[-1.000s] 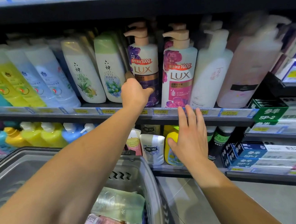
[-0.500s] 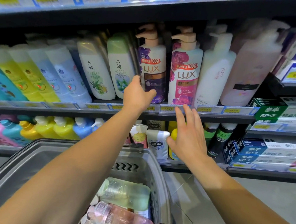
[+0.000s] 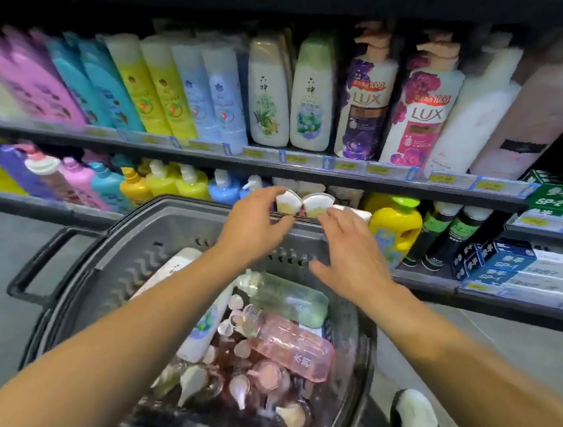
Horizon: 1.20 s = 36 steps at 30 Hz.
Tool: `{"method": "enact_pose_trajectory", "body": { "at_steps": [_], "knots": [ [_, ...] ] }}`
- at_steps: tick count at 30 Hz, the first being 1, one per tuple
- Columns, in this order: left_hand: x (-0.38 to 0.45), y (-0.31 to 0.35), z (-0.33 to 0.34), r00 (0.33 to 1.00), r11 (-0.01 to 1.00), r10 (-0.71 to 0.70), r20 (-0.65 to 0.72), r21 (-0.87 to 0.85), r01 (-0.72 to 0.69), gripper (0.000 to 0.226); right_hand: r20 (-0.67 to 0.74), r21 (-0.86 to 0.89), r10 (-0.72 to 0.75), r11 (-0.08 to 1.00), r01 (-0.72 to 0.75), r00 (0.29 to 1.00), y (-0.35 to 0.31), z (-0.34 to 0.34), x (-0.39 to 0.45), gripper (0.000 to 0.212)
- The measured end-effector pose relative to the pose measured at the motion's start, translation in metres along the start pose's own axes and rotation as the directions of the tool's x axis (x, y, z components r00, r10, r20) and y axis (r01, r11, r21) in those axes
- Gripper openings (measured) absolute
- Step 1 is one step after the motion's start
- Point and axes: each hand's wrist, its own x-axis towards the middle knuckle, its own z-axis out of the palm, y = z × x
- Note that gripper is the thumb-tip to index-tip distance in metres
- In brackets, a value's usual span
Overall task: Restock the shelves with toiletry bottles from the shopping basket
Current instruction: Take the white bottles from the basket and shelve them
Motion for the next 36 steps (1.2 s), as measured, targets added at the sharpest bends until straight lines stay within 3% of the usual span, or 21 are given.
{"method": "enact_pose_trajectory", "body": {
  "at_steps": [13, 21, 28, 33, 36],
  "knots": [
    [-0.116, -0.113, -0.045, 0.988, 0.98, -0.118, 0.097, 0.174, 0.1, 0.053, 0.214, -0.091, -0.164, 0.978, 0.187, 0.963, -0.077, 0.048, -0.022, 0.081],
    [-0.14, -0.167, -0.051, 0.976, 0.952, -0.165, 0.14, 0.281, 0.12, 0.052, 0.253, -0.108, -0.227, 0.959, 0.26, 0.941, -0.106, 0.086, -0.018, 0.077],
    [-0.122, -0.204, -0.038, 0.932, 0.886, -0.301, 0.203, 0.422, 0.194, 0.059, 0.302, -0.085, -0.294, 0.939, 0.333, 0.907, -0.118, 0.125, 0.006, 0.074],
    [-0.102, -0.22, -0.012, 0.846, 0.799, -0.486, 0.218, 0.504, 0.329, 0.057, 0.332, -0.057, -0.353, 0.918, 0.392, 0.875, -0.115, 0.142, 0.028, 0.066],
    [-0.095, -0.227, 0.004, 0.808, 0.758, -0.56, 0.184, 0.509, 0.409, 0.068, 0.375, -0.067, -0.389, 0.894, 0.443, 0.841, -0.109, 0.148, 0.042, 0.063]
  ]
}}
